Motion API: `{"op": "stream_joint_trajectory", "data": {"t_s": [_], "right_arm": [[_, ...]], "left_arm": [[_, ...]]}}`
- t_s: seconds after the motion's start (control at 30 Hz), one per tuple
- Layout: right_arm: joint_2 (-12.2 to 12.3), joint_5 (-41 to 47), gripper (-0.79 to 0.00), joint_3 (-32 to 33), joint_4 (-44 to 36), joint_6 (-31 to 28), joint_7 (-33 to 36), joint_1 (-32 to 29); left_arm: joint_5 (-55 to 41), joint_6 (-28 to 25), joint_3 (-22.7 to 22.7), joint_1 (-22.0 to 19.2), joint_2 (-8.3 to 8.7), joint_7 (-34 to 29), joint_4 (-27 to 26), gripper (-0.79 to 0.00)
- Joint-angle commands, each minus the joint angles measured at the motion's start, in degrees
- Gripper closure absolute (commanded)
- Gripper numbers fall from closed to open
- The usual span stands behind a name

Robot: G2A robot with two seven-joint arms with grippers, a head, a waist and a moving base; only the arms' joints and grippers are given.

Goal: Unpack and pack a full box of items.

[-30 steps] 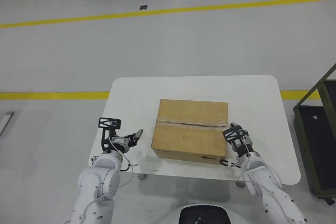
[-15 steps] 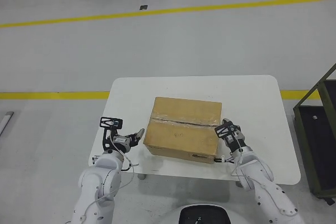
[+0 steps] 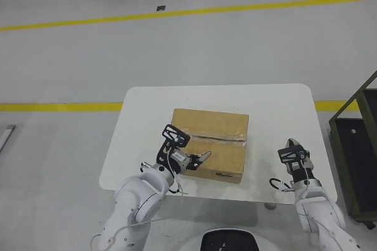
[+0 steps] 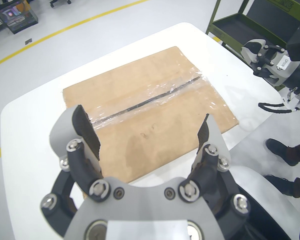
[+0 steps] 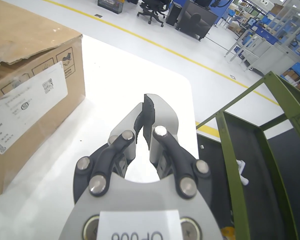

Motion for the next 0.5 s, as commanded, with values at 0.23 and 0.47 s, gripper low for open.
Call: {"op": "stream_joint_trajectory", "data": {"t_s": [0.23,0.47], "right_arm": [[0.2,-1.1,0.0,1.8,-4.1,2.2,0.1,-4.4],[0.2,-1.1,0.0,1.9,-4.1,2.2,-0.4,-5.1]], "left_arm": [[0.1,0.0,-0.2,0.1,0.01,0.0,0.0,-0.785],[0.9,0.0,2.2,-0.6,-0.23,3.2,1.0,-0.785]]}}
